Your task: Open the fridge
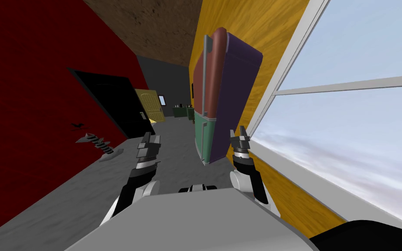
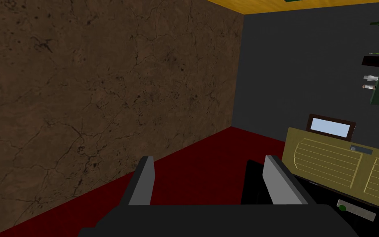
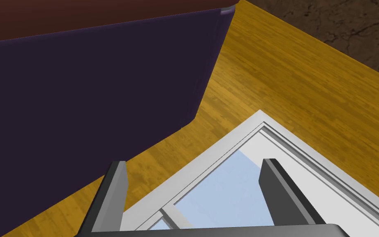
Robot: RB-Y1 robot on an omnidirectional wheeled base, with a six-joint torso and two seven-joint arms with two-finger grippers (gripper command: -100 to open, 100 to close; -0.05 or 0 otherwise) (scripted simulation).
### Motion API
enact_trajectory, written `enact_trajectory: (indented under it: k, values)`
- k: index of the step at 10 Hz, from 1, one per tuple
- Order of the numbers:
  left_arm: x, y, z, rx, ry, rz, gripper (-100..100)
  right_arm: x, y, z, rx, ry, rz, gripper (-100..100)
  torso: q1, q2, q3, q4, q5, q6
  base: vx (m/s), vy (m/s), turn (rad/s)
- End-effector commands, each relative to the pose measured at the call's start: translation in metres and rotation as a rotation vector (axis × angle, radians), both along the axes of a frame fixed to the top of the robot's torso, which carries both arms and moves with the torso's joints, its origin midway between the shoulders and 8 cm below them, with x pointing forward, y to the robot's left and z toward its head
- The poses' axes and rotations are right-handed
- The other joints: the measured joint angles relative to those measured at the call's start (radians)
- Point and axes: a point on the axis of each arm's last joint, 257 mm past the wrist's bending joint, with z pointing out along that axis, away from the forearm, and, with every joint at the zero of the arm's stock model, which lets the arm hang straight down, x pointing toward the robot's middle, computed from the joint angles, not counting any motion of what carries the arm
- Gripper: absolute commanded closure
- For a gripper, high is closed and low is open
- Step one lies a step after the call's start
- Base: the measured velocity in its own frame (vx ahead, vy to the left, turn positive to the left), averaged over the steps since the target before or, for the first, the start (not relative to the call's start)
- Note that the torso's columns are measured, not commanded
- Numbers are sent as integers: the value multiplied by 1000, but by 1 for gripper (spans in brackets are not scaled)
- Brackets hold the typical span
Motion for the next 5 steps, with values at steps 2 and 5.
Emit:
enact_trajectory:
  k: [2, 5]
  values:
    - [0, 0, 0, 0, 1, 0, 0, 2, 8, -2, -118, 17, -24, -100, 0, 107, -217, 107, 0, 0, 34, 14, -36]
    - [0, 0, 0, 0, 1, 0, 0, 3, 16, -5, -285, 32, -85, -100, 1, 119, -242, 120, 0, 0, 56, 31, -46]
